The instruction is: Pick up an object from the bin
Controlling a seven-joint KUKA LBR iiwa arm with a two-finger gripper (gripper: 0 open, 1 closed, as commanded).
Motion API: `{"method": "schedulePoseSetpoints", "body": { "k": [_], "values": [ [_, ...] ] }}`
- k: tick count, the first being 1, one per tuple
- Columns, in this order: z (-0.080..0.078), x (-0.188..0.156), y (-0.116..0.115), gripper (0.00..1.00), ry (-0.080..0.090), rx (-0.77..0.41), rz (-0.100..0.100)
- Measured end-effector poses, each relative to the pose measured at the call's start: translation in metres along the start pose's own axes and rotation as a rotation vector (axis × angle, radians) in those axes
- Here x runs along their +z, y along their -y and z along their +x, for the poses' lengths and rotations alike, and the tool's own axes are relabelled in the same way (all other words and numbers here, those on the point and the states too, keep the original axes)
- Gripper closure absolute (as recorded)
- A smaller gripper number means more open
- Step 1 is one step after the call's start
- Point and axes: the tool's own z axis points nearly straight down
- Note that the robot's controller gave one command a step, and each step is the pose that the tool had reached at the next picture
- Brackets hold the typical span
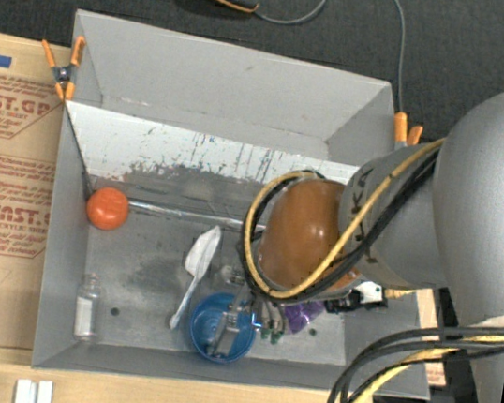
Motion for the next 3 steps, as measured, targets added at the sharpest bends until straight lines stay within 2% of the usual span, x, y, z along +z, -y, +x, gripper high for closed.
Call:
{"method": "schedulePoseSetpoints", "body": {
  "k": [1,3],
  "values": [
    [0.0105,-0.0039,-0.0513,1.0,0.015,-0.495,0.002],
    [0.0103,-0.0047,-0.0509,1.0,0.016,-0.493,0.001]
  ]
}}
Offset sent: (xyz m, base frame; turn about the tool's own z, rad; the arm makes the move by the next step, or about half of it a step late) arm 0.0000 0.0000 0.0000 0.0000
